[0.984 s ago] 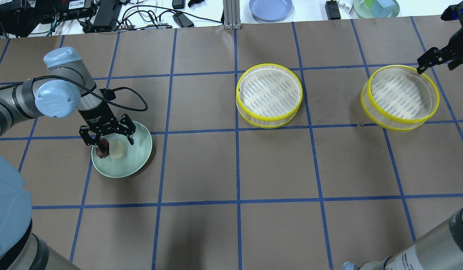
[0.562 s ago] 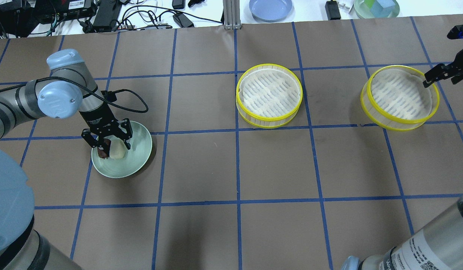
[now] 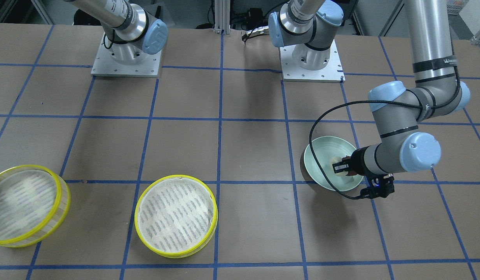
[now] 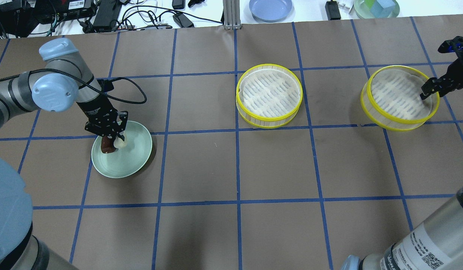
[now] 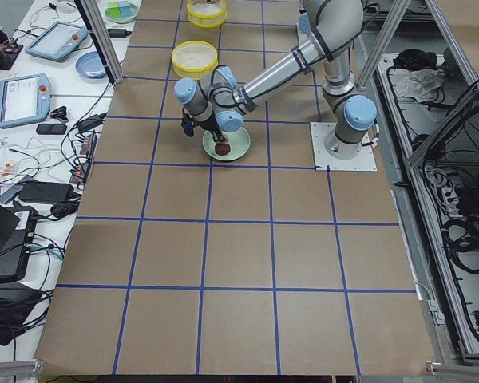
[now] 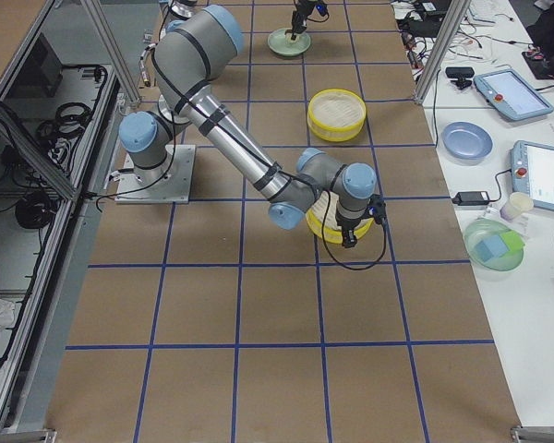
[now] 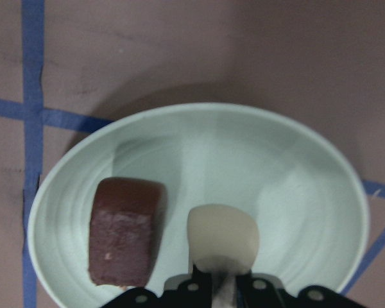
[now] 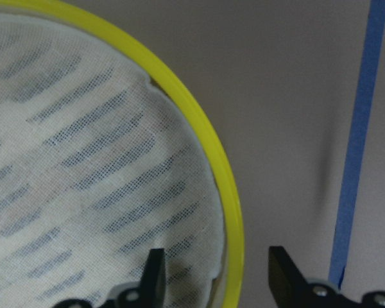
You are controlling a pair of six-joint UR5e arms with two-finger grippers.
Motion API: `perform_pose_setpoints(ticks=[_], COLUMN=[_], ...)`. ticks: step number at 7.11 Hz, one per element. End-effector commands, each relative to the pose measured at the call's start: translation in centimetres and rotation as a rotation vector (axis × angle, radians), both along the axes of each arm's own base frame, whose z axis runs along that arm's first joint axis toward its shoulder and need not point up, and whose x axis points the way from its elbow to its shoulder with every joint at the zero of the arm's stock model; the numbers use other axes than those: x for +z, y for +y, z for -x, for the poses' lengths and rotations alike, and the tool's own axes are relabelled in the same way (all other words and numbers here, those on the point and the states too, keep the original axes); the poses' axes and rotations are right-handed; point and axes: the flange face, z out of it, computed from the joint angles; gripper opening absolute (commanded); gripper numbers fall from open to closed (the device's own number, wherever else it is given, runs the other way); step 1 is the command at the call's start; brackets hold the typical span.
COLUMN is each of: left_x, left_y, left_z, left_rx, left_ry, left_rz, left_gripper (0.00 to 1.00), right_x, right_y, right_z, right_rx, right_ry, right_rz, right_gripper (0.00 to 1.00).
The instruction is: Stack buns with steamer
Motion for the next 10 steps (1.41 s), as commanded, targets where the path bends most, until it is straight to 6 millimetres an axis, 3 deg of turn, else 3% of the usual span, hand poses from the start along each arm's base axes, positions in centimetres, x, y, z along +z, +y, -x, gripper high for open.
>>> perform_pose_setpoints(ticks=[1, 2, 5, 7, 8, 10], left_x=[6.5, 8.7, 9.8, 8.0, 6.2, 2.7], left_y=[-3.0, -4.4, -6.5, -6.4, -6.4, -6.0], left_z=[4.6, 8.4, 18.3, 24.2, 26.1, 30.0], left_rx=[0.16, 0.162, 0.198, 0.118, 0.093, 0.042], left_ry=[0.044, 0.07, 0.323, 0.483, 0.502, 0.556], left_rz=[0.128, 0.199, 0.386, 0.409, 0.407, 0.385], left_gripper=[0.0, 0.0, 0.0, 0.0, 0.0, 0.0], right_x=[0.1, 0.2, 0.7, 3.1, 3.4, 6.3], right_y=[0.0, 0.1, -0.1, 0.0, 0.1, 0.3], right_z=[0.1, 0.1, 0.0, 0.1, -0.4, -2.6], right_rx=[0.015, 0.013, 0.004, -0.047, -0.085, -0.135], right_ry=[0.013, 0.017, 0.01, 0.044, 0.041, 0.035], right_rz=[-0.001, -0.004, 0.018, 0.06, 0.04, 0.035], right_gripper=[0.01, 0.0, 0.0, 0.0, 0.0, 0.0])
